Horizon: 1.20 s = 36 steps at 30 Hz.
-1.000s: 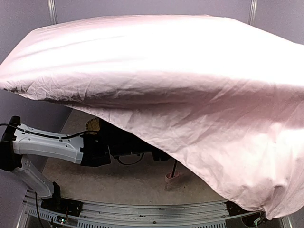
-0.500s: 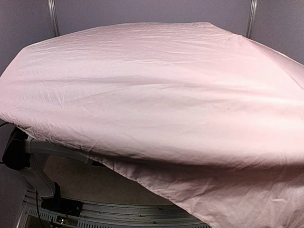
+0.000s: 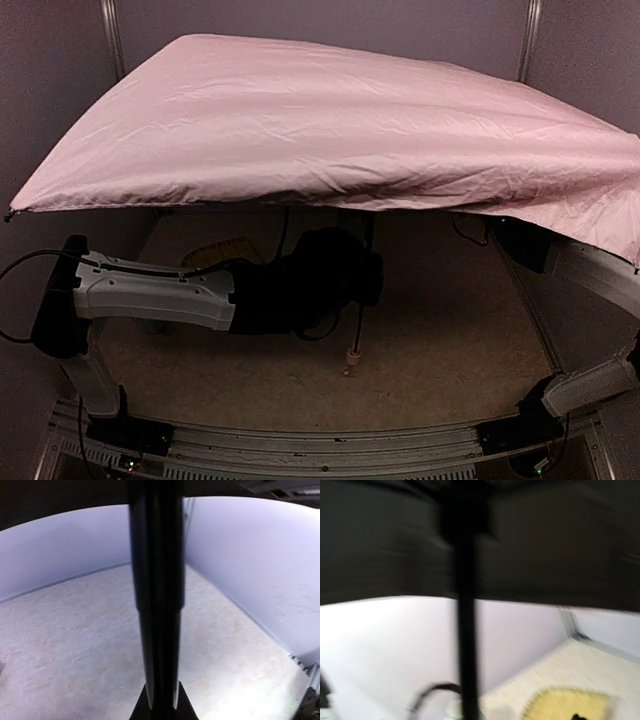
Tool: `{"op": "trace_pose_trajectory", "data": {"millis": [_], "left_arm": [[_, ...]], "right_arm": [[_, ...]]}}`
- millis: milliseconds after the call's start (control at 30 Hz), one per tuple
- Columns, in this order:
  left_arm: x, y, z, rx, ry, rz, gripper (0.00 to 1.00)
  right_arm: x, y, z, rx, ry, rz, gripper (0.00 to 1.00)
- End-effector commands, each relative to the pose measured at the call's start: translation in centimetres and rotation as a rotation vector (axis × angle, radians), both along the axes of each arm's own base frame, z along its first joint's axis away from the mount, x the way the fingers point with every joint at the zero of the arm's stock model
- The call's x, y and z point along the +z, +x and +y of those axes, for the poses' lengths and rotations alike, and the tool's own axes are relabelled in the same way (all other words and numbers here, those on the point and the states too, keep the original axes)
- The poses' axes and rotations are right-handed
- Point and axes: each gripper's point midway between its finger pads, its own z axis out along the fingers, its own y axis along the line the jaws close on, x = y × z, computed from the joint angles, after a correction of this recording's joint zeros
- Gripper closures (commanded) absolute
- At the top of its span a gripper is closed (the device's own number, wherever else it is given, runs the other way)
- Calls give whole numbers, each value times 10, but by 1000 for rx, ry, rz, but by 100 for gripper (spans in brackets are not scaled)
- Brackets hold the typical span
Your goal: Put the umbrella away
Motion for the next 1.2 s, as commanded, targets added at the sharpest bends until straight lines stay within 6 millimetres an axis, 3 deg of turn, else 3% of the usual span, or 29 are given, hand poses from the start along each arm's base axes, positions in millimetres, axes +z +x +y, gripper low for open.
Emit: {"op": "trace_pose_trajectory", "data": {"millis": [0, 233, 400, 600, 700, 767, 900, 1033, 1167], "left_arm": [[-10, 9, 12, 152, 98, -15, 100], [-17, 5, 2, 105, 92, 1, 100], [-17, 1, -2, 71, 67, 8, 100], [-14, -8, -9, -18, 35, -2, 99], [-8, -30, -16, -235, -49, -5, 61], [-13, -50, -15, -404, -120, 26, 49], [-2, -60, 2, -508, -230, 13, 44], [7, -68, 11, -571, -315, -18, 43], [-3, -64, 1, -581, -309, 19, 53]], "right_arm": [[-36, 26, -3, -148, -62, 65, 21], [-42, 33, 9, -120, -77, 40, 24], [-50, 35, 18, -75, -82, 43, 60], [-40, 26, 20, -8, -41, 35, 99], [-28, 14, 19, 61, -10, -5, 100], [-17, 0, 22, 135, 7, -53, 100], [2, -31, 23, 295, 40, -131, 100], [8, -41, 23, 350, 54, -134, 100], [9, -43, 23, 357, 59, -128, 100]]}}
